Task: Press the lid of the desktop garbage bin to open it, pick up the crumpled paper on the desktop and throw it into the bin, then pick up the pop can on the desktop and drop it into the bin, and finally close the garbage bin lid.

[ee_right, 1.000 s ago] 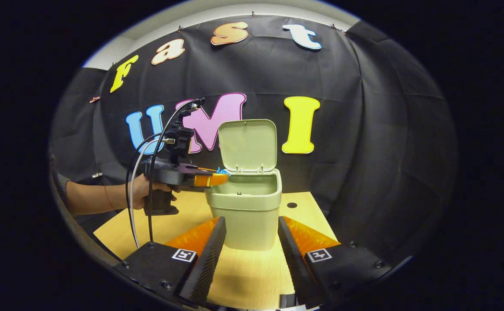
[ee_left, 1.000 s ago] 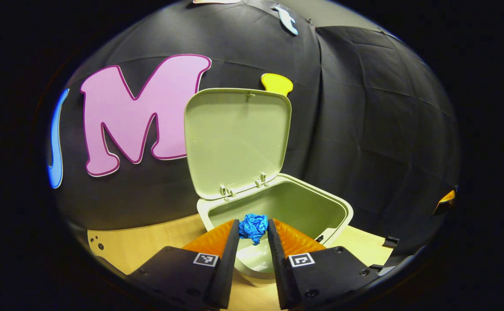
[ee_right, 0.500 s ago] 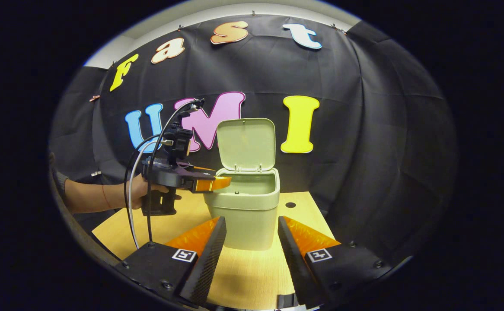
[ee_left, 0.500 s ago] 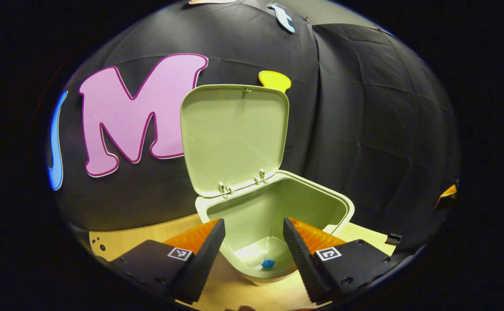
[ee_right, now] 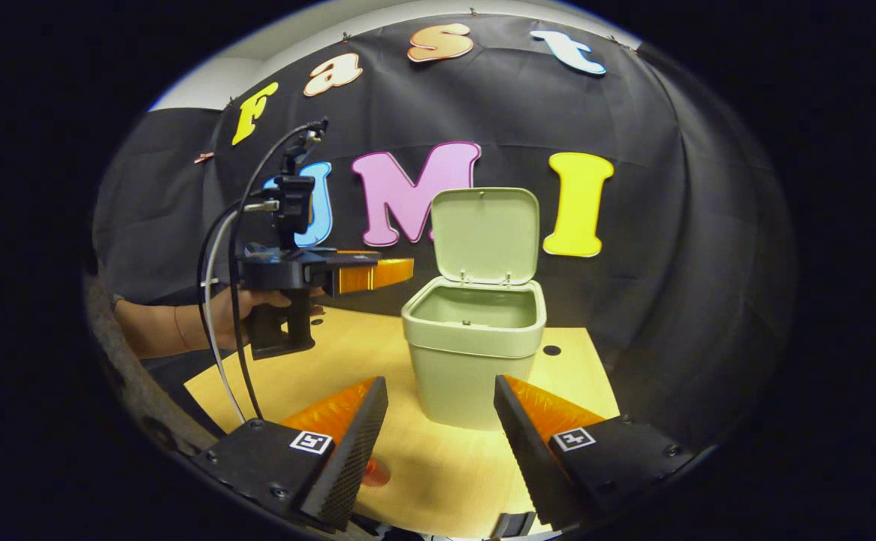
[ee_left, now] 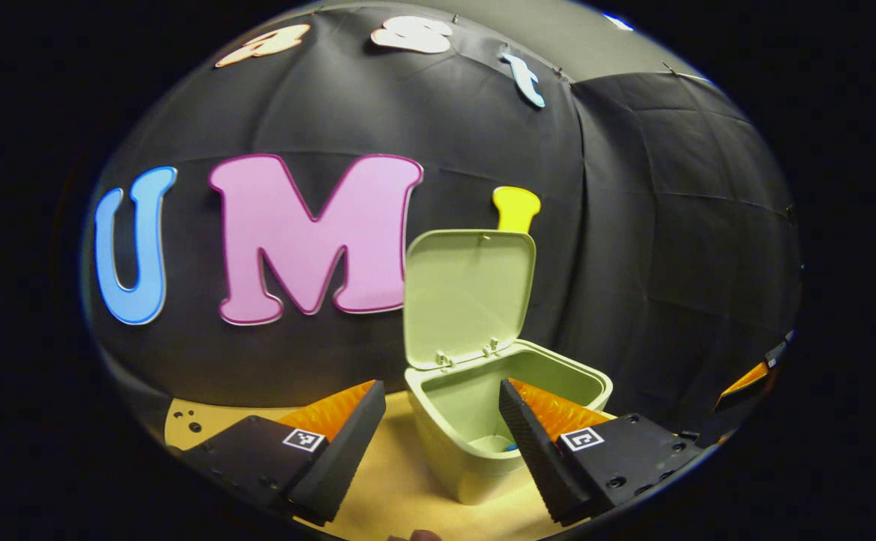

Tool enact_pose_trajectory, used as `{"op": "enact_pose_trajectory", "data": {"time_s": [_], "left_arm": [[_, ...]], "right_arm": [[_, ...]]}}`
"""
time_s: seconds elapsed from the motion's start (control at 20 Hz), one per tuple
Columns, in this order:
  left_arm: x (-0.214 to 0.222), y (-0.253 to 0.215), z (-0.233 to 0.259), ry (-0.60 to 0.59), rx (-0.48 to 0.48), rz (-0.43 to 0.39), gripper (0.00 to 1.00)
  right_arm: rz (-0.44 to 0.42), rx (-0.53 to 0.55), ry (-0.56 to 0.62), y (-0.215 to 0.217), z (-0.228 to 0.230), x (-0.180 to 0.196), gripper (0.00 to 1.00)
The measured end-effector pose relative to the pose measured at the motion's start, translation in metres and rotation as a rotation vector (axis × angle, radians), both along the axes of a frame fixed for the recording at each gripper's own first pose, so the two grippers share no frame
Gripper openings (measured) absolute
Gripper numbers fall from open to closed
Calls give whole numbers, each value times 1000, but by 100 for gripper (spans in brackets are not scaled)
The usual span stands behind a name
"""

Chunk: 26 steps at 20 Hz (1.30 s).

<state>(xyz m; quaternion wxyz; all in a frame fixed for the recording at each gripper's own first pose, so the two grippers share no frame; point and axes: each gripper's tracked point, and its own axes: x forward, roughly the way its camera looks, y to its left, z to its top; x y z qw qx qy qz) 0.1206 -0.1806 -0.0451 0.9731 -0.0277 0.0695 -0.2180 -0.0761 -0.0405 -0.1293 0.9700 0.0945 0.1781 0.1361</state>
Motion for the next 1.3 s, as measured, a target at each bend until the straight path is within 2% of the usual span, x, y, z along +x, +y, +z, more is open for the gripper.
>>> {"op": "enact_pose_trajectory", "data": {"time_s": [0.35,0.7,1.05,1.3], "left_arm": [[-36,75,4,1,-15,161,98],[-74,136,-18,59,-1,276,98],[-103,180,-32,102,21,330,98],[-119,201,-45,139,12,359,98]], "right_arm": [[180,-32,91,53,-31,-14,91],[281,-79,194,90,-70,-29,91],[370,-145,276,127,-115,-40,91],[389,-176,345,140,-150,-46,91]]}}
